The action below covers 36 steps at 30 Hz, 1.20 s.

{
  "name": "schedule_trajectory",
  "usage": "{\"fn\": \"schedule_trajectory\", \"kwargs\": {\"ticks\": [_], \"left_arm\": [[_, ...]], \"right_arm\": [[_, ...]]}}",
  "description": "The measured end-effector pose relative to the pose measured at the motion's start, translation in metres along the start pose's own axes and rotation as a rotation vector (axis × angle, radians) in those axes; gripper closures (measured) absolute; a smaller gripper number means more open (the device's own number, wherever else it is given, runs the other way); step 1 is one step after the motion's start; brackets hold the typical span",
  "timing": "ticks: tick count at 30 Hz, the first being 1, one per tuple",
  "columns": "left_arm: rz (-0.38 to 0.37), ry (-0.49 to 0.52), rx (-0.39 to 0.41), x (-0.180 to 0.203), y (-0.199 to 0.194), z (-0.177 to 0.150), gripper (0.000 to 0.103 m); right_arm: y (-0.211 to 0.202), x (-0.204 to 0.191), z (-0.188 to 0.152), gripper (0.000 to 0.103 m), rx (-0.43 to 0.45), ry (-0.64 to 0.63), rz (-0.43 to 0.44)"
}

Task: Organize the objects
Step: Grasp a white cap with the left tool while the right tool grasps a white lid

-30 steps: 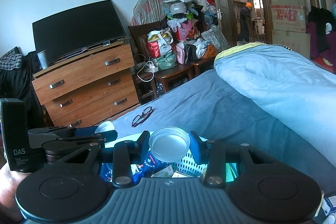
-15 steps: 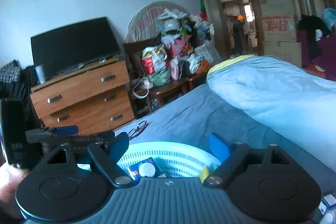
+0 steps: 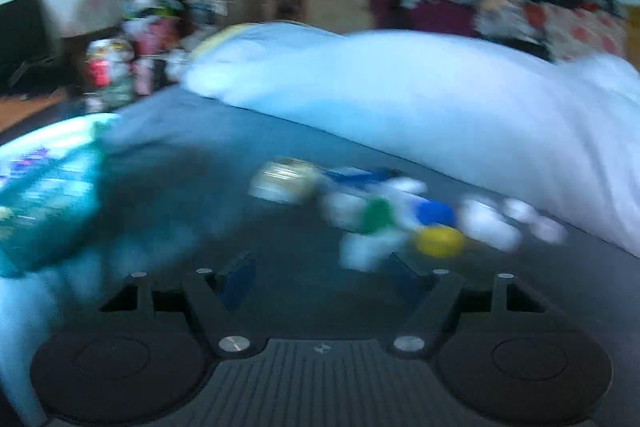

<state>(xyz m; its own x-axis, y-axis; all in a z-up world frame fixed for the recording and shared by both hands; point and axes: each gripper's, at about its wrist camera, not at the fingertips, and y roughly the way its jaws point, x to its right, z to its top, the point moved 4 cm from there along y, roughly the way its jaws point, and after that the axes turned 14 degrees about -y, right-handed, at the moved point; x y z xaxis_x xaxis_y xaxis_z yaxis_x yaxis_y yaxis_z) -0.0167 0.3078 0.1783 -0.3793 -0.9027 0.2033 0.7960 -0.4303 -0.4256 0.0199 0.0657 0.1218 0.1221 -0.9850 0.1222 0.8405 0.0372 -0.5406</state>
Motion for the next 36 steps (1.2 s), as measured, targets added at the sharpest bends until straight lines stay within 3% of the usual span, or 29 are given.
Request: {"fn": "schedule_trajectory", "kwargs": {"ticks": [6, 8, 12, 16, 17, 21, 25, 29, 31, 32, 33, 34, 36], "left_arm": [[-0.043, -0.034, -0.157, 0.004, 0.056, -0.042, 0.002], [-0.055, -0.025, -0.18, 0.009, 0.071, -0.05, 0.002], [-0.095, -0.005, -0.209, 0.02, 0.102, -0.054, 0.002], [-0.159, -0.011, -0.231, 0.039, 0.134, -0.069, 0.002], [-0.176, -0.009, -0.231, 0.045, 0.139, -0.073, 0.002], [-0.254, -0.014, -0.24, 0.063, 0.177, -0.082, 0.009], [-0.314, -0.004, -0.311, 0.082, 0.22, -0.101, 0.02], [-0.316, 0.013, -0.311, 0.092, 0.237, -0.106, 0.023], [-0.319, 0.008, -0.318, 0.095, 0.242, -0.105, 0.035], [-0.312, 0.016, -0.326, 0.097, 0.244, -0.106, 0.052], [-0.298, 0.025, -0.329, 0.098, 0.246, -0.108, 0.062], [-0.29, 0.029, -0.326, 0.098, 0.245, -0.107, 0.068], [-0.285, 0.019, -0.327, 0.097, 0.242, -0.105, 0.071]], "right_arm": [[0.046, 0.127, -0.03, 0.032, -0.031, 0.094, -0.262], [0.071, 0.159, -0.036, 0.034, -0.074, 0.08, -0.295], [0.114, 0.187, -0.037, 0.035, -0.122, 0.063, -0.289], [0.146, 0.196, -0.037, 0.046, -0.162, 0.127, -0.258], [0.144, 0.196, -0.038, 0.06, -0.15, 0.131, -0.256], [0.12, 0.187, -0.043, 0.061, -0.083, 0.18, -0.229], [0.091, 0.168, -0.06, 0.061, -0.041, 0.236, -0.197], [0.074, 0.158, -0.071, 0.061, -0.012, 0.273, -0.181], [0.07, 0.158, -0.07, 0.061, 0.002, 0.285, -0.18], [0.068, 0.158, -0.07, 0.061, 0.007, 0.288, -0.18], [0.066, 0.161, -0.066, 0.061, 0.011, 0.288, -0.178], [0.062, 0.163, -0.066, 0.061, 0.014, 0.289, -0.177], [0.053, 0.163, -0.064, 0.061, 0.026, 0.292, -0.178]]}}
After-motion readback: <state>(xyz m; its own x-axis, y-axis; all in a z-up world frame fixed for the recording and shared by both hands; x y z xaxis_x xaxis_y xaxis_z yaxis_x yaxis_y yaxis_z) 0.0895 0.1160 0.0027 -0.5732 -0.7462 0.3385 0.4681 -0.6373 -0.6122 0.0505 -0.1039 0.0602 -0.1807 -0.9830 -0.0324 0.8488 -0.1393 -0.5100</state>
